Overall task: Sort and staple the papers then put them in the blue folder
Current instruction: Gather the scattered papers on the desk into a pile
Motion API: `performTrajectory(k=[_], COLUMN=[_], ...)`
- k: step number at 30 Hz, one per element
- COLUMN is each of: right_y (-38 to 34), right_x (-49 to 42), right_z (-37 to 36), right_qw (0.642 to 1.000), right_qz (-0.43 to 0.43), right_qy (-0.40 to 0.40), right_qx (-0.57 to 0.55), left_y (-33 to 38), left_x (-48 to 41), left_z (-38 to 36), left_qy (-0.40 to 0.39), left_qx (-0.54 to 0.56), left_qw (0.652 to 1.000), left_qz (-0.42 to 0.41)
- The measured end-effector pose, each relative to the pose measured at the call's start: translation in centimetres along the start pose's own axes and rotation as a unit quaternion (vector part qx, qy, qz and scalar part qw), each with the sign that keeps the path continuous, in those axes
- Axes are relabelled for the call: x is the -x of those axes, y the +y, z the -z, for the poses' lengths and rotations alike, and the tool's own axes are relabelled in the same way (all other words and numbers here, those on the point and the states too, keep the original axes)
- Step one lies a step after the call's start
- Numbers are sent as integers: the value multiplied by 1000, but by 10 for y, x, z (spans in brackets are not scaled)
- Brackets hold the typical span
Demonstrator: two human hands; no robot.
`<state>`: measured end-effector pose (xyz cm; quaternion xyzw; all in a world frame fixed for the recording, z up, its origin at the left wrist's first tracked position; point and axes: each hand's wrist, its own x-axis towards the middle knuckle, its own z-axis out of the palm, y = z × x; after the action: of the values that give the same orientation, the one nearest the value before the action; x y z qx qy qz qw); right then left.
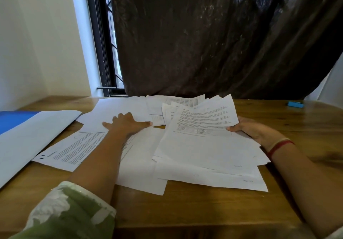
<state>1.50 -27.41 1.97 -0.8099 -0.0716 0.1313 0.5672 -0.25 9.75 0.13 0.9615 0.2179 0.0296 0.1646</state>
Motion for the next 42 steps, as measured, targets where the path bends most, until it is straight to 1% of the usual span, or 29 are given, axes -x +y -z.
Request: performTrajectory(k=[4,6,8,9,10,11,12,13,14,15,16,18,19,20,21,22,23,25,26,29,30,32,33,34,35,36,39,42], right_y=[1,3,4,6,7,9,10,12,12,12,12,10,11,10,11,10,11,11,11,10,10,10,10,10,10,9,8,9], right_x=[-2,-4,-5,-8,-10,-13,-15,-18,-19,-21,-20,-19,-19,-17,-18,-16,-17,-15,-14,-13,-13,-14,-15,-16,-17,-16,-15,-18], right_z=[-2,-3,-2,-1,0,1,2,3,3,3,3,1,1,0,0,0,0,0,0,-1,-1,-1,-1,-1,-1,-1,-1,-1], right_qw=[1000,999,999,999,999,998,998,998,997,997,996,996,995,995,994,994,994,995,995,994,995,996,996,996,996,996,997,995], right_qz=[13,15,14,12,8,4,-1,-4,-5,-2,-3,-10,-12,-11,-9,-8,-7,-9,-13,-20,-19,-22,-24,-24,-24,-24,-31,-37], right_qy=[9,11,24,26,25,26,27,30,33,34,36,40,39,39,38,34,32,43,51,53,51,54,53,54,54,53,60,82], right_qx=[26,26,32,37,43,49,52,56,63,71,79,84,86,93,99,103,101,84,83,91,82,68,67,68,66,62,44,43], left_y=[7,6,4,4,4,6,8,11,13,14,13,14,15,16,18,20,23,24,23,22,24,29,33,36,40,44,54,58], left_x=[7,10,14,15,14,14,13,14,15,18,21,27,29,29,32,34,37,35,32,23,22,22,22,24,25,30,40,48], left_z=[3,3,4,6,9,16,24,33,42,49,53,56,54,52,49,48,46,39,35,24,21,17,15,15,15,17,19,22], left_qy=[27,82,164,201,222,226,211,170,117,60,8,-52,-63,-70,-83,-100,-117,-124,-128,-159,-158,-152,-155,-159,-159,-158,-156,-144], left_qx=[34,70,98,124,171,251,370,507,629,713,767,834,857,869,870,858,840,798,778,722,687,578,518,465,419,389,326,276], left_qw=[999,993,981,970,958,940,903,844,767,697,639,543,503,481,479,498,527,590,615,672,708,801,841,870,892,905,925,934], left_qz=[-25,-37,-47,-50,-54,-55,-55,-54,-50,-47,-57,-83,-91,-89,-83,-72,-58,-8,16,49,40,-1,-23,-40,-59,-75,-118,-177])
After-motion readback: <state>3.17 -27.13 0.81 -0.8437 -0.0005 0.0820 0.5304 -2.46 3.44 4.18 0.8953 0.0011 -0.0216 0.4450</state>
